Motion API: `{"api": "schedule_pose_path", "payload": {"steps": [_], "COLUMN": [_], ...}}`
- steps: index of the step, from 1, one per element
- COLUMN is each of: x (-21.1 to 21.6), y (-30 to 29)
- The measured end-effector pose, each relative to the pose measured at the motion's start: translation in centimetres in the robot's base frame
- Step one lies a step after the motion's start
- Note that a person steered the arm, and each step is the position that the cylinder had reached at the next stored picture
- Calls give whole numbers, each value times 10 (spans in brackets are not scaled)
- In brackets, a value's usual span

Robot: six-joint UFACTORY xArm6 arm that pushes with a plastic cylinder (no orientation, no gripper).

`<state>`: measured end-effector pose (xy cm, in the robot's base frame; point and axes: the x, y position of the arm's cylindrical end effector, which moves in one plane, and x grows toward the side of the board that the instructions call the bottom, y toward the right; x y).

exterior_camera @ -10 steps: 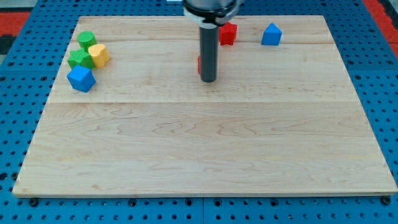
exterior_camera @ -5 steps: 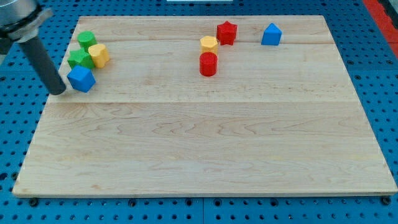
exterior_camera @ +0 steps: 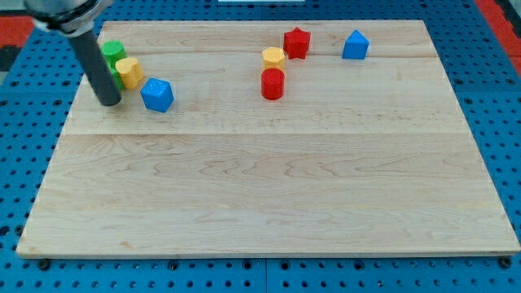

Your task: Push the blue cube to the right side

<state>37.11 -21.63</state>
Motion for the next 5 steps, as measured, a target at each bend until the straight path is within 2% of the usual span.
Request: {"api": "schedule_pose_path", "payload": {"steps": [1,3,4,5], "x": [-6,32,34,34], "y": [65,161,207,219]}}
